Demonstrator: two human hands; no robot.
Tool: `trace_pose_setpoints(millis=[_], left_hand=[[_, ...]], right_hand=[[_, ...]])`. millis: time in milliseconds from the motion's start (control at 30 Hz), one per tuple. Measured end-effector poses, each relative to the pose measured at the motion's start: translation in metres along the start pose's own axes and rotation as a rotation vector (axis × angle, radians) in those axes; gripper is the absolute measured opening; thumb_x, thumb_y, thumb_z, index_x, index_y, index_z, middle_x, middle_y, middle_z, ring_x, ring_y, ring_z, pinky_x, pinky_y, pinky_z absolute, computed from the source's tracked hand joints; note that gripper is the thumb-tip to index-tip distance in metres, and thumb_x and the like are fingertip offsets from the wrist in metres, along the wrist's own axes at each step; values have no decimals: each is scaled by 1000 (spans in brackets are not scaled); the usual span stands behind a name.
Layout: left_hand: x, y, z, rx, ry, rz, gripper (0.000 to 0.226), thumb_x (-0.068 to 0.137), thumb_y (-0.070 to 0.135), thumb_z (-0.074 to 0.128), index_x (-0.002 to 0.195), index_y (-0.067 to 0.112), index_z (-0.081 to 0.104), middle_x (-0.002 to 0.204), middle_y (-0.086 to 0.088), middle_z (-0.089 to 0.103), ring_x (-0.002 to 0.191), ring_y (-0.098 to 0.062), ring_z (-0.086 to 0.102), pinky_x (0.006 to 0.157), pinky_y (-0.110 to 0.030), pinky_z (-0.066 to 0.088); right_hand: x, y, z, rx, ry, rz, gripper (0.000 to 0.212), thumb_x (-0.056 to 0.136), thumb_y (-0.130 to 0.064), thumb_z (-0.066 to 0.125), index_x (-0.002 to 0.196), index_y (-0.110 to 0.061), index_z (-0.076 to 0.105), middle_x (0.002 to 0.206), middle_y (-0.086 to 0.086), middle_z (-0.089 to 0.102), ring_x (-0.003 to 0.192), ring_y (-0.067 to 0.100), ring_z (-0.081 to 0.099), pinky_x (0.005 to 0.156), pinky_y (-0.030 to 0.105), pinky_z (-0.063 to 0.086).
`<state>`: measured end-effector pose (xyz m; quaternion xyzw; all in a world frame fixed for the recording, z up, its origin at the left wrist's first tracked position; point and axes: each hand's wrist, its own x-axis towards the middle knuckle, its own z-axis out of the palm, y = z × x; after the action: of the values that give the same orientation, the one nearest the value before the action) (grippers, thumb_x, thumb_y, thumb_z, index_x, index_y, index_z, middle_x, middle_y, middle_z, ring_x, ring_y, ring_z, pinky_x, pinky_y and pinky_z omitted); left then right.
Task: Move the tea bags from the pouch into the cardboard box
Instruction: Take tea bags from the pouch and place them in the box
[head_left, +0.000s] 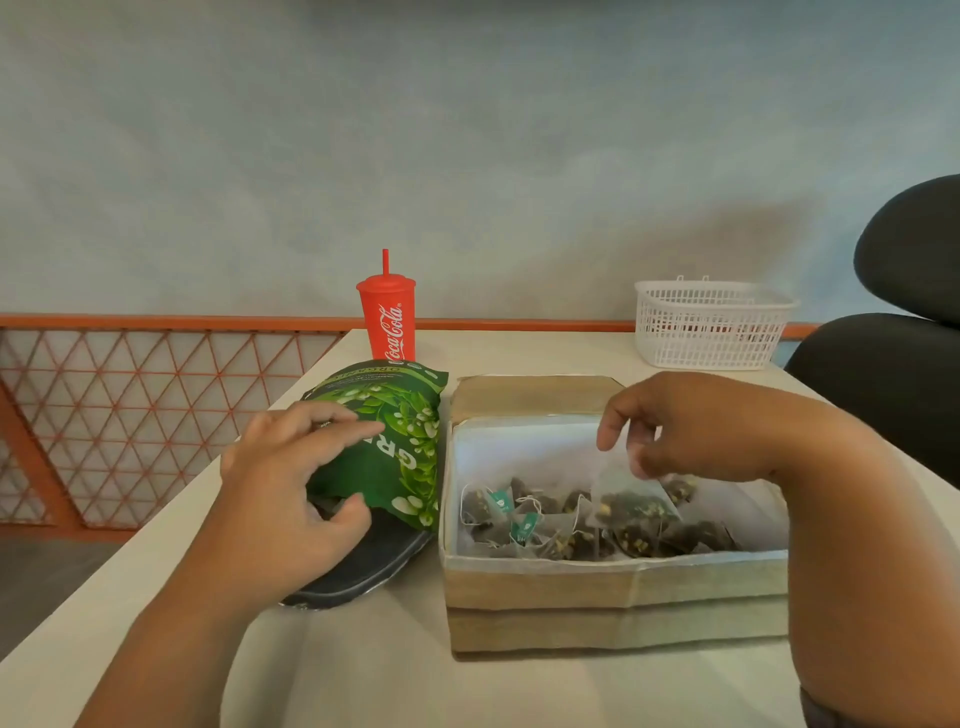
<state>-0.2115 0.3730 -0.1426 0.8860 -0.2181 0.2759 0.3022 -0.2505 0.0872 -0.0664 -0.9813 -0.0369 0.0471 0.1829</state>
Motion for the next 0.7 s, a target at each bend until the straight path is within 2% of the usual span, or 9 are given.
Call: trace_pose_setpoints(millis=[67, 133, 200, 233, 300, 367, 433, 533, 700], left_hand=[[0, -5, -3, 65, -110, -61, 55, 53, 51, 41, 108, 49, 50, 110, 28, 42, 107, -7, 31, 99, -51, 33], [1, -7, -2, 85, -146, -106, 54, 57, 43, 51, 111, 47, 50, 112, 22, 43, 112, -12, 34, 100, -50, 34], [3, -9, 0, 43, -104, -103, 53, 68, 10, 64, 115, 35, 58, 110, 15, 47, 113, -19, 42, 97, -45, 40], [3, -11, 2, 35, -66, -93, 55, 70, -6, 62, 114, 27, 63, 108, 11, 50, 111, -22, 46, 94, -40, 43], [3, -11, 6, 57, 50, -62, 51, 71, -17, 58, 108, 17, 68, 103, 7, 56, 96, -25, 56, 83, -24, 45], [3, -6, 7, 36, 180, -53, 45, 71, -18, 59, 103, 12, 70, 96, 4, 60, 84, -24, 60, 76, -11, 42], [4, -1, 9, -1, 280, -38, 39, 72, -17, 61, 100, 8, 70, 92, 1, 60, 86, -20, 60, 77, -10, 40], [3, 4, 11, -23, 376, -21, 32, 73, -14, 63, 97, 6, 70, 91, 2, 59, 85, -7, 54, 79, -2, 39], [1, 6, 12, -45, 461, 41, 22, 75, 4, 58, 93, 5, 71, 88, 1, 59, 82, -10, 55, 75, -19, 47]], right_hand=[[1, 4, 1, -44, -57, 67, 26, 82, -10, 64, 98, -29, 61, 82, -6, 68, 73, 6, 60, 80, 26, 48], [2, 8, 2, -48, -73, 106, 27, 82, -11, 65, 99, -30, 59, 80, -9, 64, 72, 6, 59, 77, 24, 48], [2, 9, 2, -67, -53, 115, 26, 82, -15, 65, 102, -30, 60, 84, -11, 61, 79, 7, 59, 81, 26, 49], [2, 9, 2, -66, -36, 107, 25, 83, -16, 64, 103, -30, 60, 88, -11, 60, 83, 9, 59, 84, 28, 48], [2, 5, 1, -38, -6, 59, 22, 86, -20, 62, 105, -30, 59, 92, -11, 60, 87, 9, 58, 85, 27, 46], [3, -3, 2, 2, 29, -22, 20, 87, -22, 61, 106, -29, 60, 92, -11, 60, 83, 5, 56, 78, 23, 44], [5, -18, 7, 53, 83, -118, 19, 88, -22, 60, 105, -29, 61, 94, -10, 61, 81, 3, 55, 71, 19, 43], [6, -48, 20, 110, 157, -292, 17, 88, -21, 59, 99, -33, 62, 101, -14, 58, 87, 1, 54, 75, 20, 43], [8, -86, 48, 76, 71, -489, 25, 90, -20, 56, 111, -30, 65, 130, -8, 42, 115, 10, 43, 94, 22, 34]])
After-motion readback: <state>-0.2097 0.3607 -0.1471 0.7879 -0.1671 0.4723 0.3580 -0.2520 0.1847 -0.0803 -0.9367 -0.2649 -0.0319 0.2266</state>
